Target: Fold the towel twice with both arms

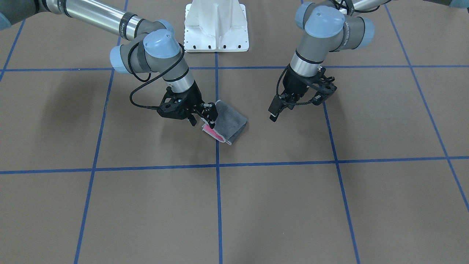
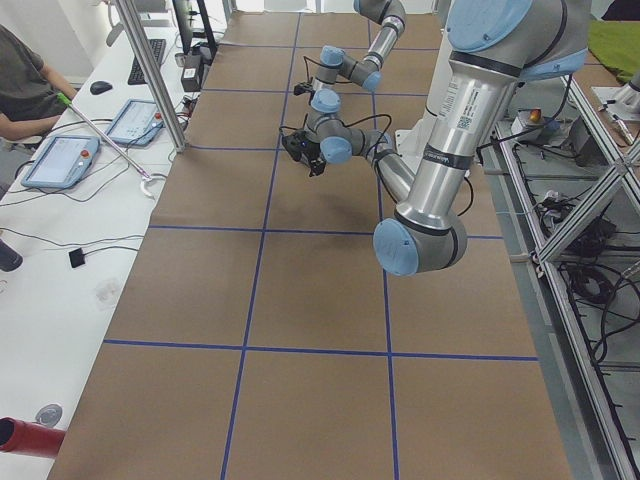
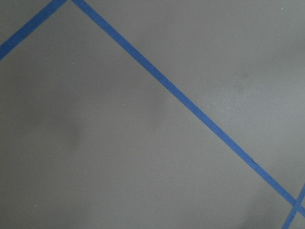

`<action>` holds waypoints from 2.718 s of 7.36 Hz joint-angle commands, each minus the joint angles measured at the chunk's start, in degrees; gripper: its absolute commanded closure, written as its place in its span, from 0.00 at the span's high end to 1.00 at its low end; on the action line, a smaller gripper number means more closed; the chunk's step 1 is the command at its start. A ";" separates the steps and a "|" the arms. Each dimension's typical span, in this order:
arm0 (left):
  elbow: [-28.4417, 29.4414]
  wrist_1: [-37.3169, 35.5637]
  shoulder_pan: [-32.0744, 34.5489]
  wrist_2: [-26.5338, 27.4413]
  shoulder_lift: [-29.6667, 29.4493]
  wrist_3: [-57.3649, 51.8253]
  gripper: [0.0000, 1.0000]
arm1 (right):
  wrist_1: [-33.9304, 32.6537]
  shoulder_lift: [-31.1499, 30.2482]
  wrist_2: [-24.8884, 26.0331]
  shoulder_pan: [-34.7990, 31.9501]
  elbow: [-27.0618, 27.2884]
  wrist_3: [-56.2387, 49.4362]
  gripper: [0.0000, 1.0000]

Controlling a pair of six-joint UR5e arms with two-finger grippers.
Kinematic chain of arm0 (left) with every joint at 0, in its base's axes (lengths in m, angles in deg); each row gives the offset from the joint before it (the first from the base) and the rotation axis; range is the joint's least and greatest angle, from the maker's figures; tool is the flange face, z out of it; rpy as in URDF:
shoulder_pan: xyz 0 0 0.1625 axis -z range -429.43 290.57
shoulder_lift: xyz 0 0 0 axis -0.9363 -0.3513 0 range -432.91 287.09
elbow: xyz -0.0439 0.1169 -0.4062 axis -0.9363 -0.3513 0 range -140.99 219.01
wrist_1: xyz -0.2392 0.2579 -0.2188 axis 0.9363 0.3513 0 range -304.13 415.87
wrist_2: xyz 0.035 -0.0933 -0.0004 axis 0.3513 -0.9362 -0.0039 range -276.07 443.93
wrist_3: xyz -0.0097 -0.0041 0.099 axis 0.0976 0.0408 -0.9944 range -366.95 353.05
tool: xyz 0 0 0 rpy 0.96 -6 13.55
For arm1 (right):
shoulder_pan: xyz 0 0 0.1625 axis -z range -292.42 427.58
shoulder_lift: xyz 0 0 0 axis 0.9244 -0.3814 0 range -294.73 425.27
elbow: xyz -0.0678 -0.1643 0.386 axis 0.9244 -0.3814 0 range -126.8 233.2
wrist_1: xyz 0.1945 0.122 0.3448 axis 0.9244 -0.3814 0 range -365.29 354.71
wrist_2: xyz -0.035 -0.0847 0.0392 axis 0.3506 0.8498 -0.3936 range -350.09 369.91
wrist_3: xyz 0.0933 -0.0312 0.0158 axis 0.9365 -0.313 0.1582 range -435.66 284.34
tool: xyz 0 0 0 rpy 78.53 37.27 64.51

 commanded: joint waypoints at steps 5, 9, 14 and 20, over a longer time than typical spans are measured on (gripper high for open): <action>0.00 0.00 0.00 -0.04 0.00 0.00 1.00 | -0.20 -0.82 0.54 2.21 0.39 0.86 0.63; -0.18 0.00 0.00 -0.04 -0.09 0.09 1.00 | -2.22 -1.00 0.90 2.56 1.53 1.21 0.00; -0.09 -0.09 0.00 -0.04 -0.35 0.26 1.00 | -3.35 -0.83 1.34 2.56 3.02 0.95 0.00; -0.18 -0.09 -0.09 -0.04 -0.88 0.79 1.00 | -4.33 0.84 1.42 0.10 2.24 0.42 0.00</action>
